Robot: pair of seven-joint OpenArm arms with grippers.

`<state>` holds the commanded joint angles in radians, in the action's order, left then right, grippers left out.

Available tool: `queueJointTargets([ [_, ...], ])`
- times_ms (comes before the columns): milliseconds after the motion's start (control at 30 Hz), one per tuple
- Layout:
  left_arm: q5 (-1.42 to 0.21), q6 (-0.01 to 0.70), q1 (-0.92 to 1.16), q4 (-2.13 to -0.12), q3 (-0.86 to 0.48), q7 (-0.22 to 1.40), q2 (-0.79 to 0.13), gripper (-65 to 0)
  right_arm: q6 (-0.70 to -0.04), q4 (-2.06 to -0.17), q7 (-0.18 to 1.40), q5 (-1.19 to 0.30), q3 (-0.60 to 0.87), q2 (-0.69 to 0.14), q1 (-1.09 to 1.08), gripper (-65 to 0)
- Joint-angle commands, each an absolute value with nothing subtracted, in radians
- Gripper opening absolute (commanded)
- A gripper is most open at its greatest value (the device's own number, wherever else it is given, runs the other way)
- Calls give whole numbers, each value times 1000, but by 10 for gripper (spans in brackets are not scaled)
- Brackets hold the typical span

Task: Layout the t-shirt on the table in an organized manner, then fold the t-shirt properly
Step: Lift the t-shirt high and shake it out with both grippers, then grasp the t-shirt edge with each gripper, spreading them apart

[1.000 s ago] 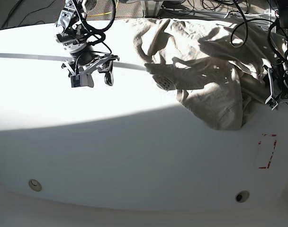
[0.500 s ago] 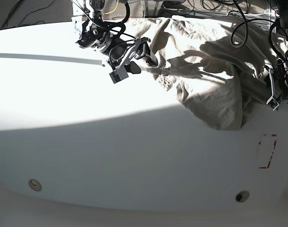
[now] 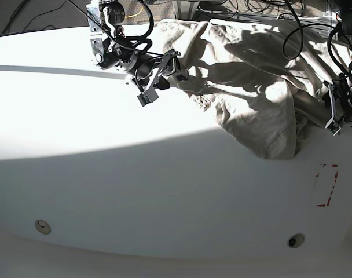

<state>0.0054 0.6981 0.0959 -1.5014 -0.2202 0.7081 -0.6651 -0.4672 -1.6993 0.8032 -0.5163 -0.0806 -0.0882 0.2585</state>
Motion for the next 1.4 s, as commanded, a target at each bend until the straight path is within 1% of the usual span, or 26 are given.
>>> queueJointTargets([
  [67, 5, 698, 96, -1501, -220, 708, -664, -275, -469, -1690, 803, -519, -85, -88, 254, -262],
  [367, 5, 698, 96, -1501, -220, 708, -664, -275, -469, -1690, 805, -518, -219, -93, 255, -263],
  [567, 4, 698, 96, -1501, -220, 708, -664, -275, -469, -1690, 803, -516, -232, -93, 254, -271],
  [600, 4, 698, 96, -1501, -220, 708, -664, -275, -469, -1690, 802, -516, -232, -93, 254, -292],
  [667, 4, 698, 96, -1501, -220, 708, -664, -275, -469, -1690, 802, -516, -231, -93, 251, -355],
  [733, 4, 698, 96, -1501, -220, 708, -664, -275, -469, -1690, 802, -516, -231, -94, 232, -477],
  [767, 4, 698, 96, -1501, -220, 708, -664, -275, -469, -1689, 802, -516, -231, -94, 223, -555],
  [800, 4, 698, 97, -1501, -220, 708, -664, -275, -469, -1689, 803, -516, -231, -94, 219, -615],
  [833, 4, 698, 97, -1501, -220, 708, -664, -275, -469, -1689, 803, -516, -231, -97, 213, -650],
  [900, 4, 698, 97, -1501, -220, 707, -664, -275, -469, -1689, 803, -518, -232, -113, 208, -647],
  [933, 4, 698, 97, -1501, -220, 707, -662, -275, -469, -1689, 802, -521, -234, -117, 203, -634],
  [1000, 4, 698, 97, -1501, -220, 707, -662, -275, -469, -1689, 802, -522, -231, -120, 191, -650],
  [1133, 5, 698, 96, -1498, -219, 704, -630, -275, -466, -1689, 802, -521, -199, -128, 165, -650],
  [1300, 8, 698, 31, -1495, -202, 705, -575, -275, -467, -1687, 803, -516, -41, -125, 124, -650],
  [1400, 8, 698, -18, -1495, -177, 707, -553, -275, -469, -1649, 803, -516, 28, -133, 87, -650],
])
